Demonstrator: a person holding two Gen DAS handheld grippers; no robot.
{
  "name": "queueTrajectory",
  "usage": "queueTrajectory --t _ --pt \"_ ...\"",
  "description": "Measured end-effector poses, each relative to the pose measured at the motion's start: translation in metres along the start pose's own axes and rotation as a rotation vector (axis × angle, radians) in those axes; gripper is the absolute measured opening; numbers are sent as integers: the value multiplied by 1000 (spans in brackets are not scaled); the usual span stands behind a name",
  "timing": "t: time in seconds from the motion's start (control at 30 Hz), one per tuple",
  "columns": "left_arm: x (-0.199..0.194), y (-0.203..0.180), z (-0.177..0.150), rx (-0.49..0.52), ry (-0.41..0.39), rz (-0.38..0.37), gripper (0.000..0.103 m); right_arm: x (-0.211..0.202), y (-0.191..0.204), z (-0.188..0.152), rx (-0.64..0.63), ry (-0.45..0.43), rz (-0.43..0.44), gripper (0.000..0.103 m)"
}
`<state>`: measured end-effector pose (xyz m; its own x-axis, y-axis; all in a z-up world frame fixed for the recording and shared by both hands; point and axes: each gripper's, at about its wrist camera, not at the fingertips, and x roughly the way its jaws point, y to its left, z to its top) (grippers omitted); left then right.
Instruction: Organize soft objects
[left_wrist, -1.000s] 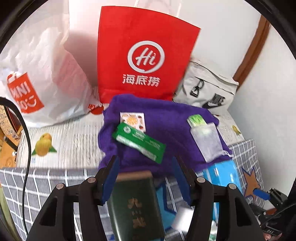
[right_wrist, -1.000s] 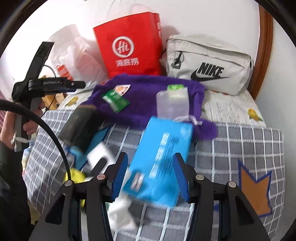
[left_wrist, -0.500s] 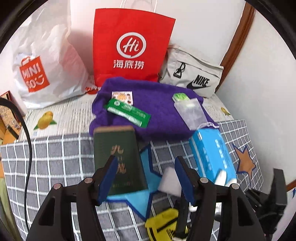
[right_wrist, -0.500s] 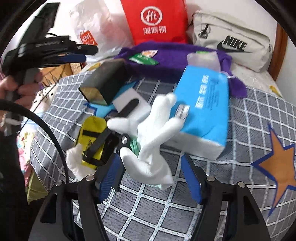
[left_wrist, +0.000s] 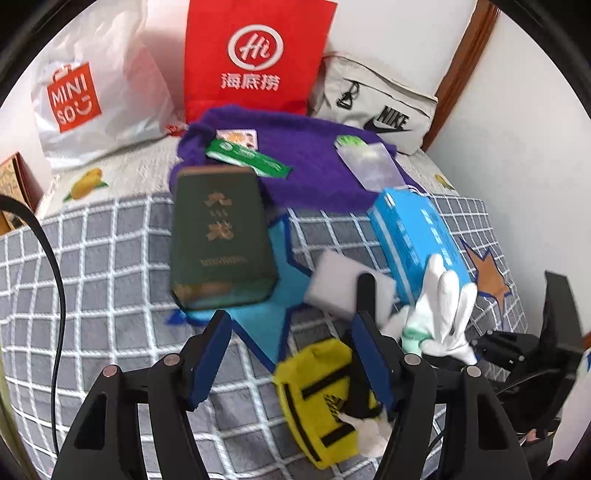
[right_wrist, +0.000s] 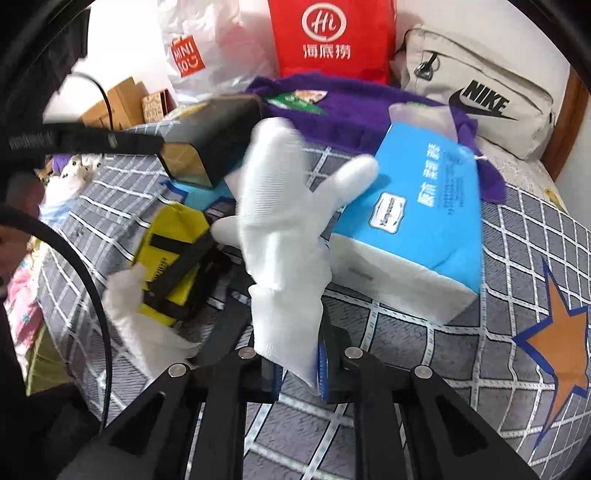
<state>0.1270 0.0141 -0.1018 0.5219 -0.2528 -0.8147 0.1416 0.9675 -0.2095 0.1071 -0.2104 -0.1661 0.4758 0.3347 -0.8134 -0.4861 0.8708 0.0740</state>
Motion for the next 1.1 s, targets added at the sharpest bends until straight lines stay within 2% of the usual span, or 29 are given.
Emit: queueTrajectory --t 0.1,0.17,0.23,0.47,0.6,0.7,0.83,0.97,1.1 --pt "2 -11 -10 7 4 -43 66 -14 -1 -3 5 -25 -7 14" --pt "5 -26 -15 41 15 -90 66 -22 -2 -6 11 -41 -17 14" --pt "10 -40 -19 83 26 -103 66 -30 -6 -10 32 -53 -20 14" --pt "34 -71 -35 205 96 -19 65 -56 -33 -29 124 -82 -57 14" --pt "52 -73 -40 196 126 -7 62 -66 -44 -35 162 -101 -62 14" --pt "55 -74 -39 199 116 29 49 -71 -49 -38 186 -115 -47 14" --pt "54 -69 -35 192 106 23 21 -76 -51 -42 203 -126 -22 14" --pt "49 -65 -33 176 93 -20 20 -77 -52 -41 211 -130 -19 14" --pt "46 -67 -32 200 80 -27 20 -78 -51 -41 216 -131 -17 14"
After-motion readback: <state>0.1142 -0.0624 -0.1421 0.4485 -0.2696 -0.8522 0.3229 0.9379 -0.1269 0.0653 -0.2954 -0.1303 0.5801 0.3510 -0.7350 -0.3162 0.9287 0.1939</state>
